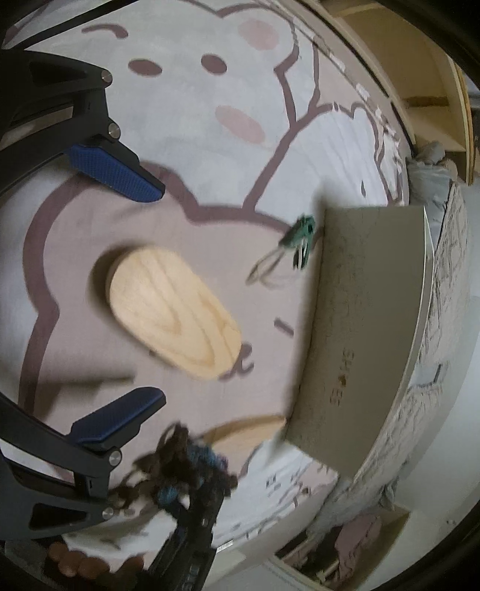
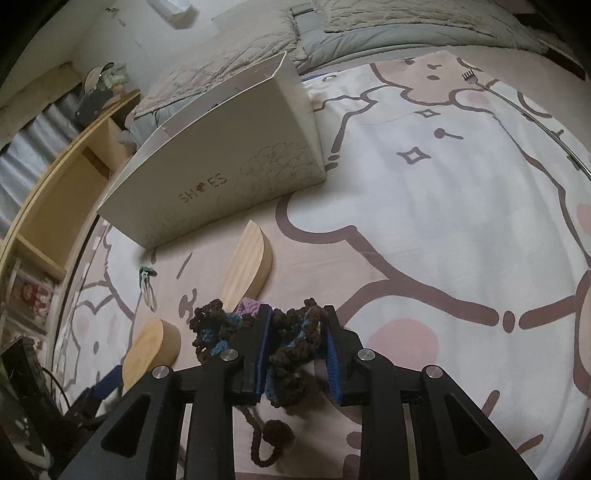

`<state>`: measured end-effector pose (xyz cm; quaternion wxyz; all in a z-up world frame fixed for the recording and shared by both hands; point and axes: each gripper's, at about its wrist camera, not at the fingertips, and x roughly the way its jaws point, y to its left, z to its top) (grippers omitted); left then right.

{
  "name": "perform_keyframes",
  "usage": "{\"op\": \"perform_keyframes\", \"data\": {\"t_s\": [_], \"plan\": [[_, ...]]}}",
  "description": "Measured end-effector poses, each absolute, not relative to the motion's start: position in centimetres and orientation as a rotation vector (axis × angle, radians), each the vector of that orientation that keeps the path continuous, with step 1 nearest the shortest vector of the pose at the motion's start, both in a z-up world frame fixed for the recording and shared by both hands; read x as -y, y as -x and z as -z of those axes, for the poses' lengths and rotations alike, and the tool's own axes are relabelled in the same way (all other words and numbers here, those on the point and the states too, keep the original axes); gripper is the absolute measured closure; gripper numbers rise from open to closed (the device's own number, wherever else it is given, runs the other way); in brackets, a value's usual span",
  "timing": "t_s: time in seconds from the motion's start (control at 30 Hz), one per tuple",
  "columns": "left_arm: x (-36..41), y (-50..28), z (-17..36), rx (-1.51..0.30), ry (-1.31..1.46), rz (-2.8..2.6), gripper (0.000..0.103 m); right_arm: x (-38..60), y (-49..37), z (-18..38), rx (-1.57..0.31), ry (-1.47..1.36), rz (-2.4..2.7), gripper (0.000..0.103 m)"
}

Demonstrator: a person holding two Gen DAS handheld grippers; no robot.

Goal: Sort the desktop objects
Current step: 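Lift the crocheted pouch with the right gripper and swing it aside, then lower the pouch with the right gripper while the left gripper approaches the wooden piece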

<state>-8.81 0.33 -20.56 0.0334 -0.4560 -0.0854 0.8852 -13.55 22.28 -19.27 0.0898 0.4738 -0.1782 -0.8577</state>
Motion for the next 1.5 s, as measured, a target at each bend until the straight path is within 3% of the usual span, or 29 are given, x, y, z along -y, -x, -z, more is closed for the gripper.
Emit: {"op": "perform_keyframes", "data": {"t_s": [0.3, 0.43, 0.57, 0.7, 0.8, 0.93, 1.07, 1.23, 1.37, 1.5], "plan": [[-2.3, 7.5, 20.3, 0.277, 1.369, -2.592, 0.003, -22.7, 13.3, 19.4, 0.545, -1.401, 2.580, 0.075], [-3.0, 6.9, 20.1, 0.285, 1.355, -2.533, 0.003, -23.1, 13.4, 19.5, 0.571, -1.412, 2.588, 0.057], [-4.4, 6.3, 20.1, 0.226, 1.353, -2.485, 0.003, -23.1, 13.4, 19.7, 0.572, -1.423, 2.585, 0.056], [-5.3, 5.8, 19.9, 0.165, 1.339, -2.461, 0.003, -23.5, 13.6, 19.8, 0.598, -1.427, 2.590, 0.043], [-5.3, 5.8, 19.8, 0.129, 1.322, -2.508, 0.003, -23.6, 13.5, 19.7, 0.607, -1.421, 2.592, 0.042], [-4.7, 6.2, 19.4, 0.068, 1.294, -2.622, 0.003, -23.6, 13.5, 19.6, 0.607, -1.410, 2.602, 0.020], [-4.2, 7.1, 19.6, 0.029, 1.294, -2.688, 0.003, -23.4, 13.3, 19.4, 0.588, -1.397, 2.609, 0.020], [-3.8, 8.9, 20.2, -0.018, 1.324, -2.749, 0.003, -22.9, 13.0, 19.0, 0.561, -1.355, 2.613, 0.003], [-3.1, 10.5, 21.1, 0.059, 1.368, -2.749, 0.003, -22.5, 12.4, 18.2, 0.533, -1.273, 2.643, 0.000], [-3.2, 10.9, 21.7, 0.024, 1.371, -2.774, 0.002, -22.1, 12.2, 17.7, 0.499, -1.227, 2.668, 0.000]]}}
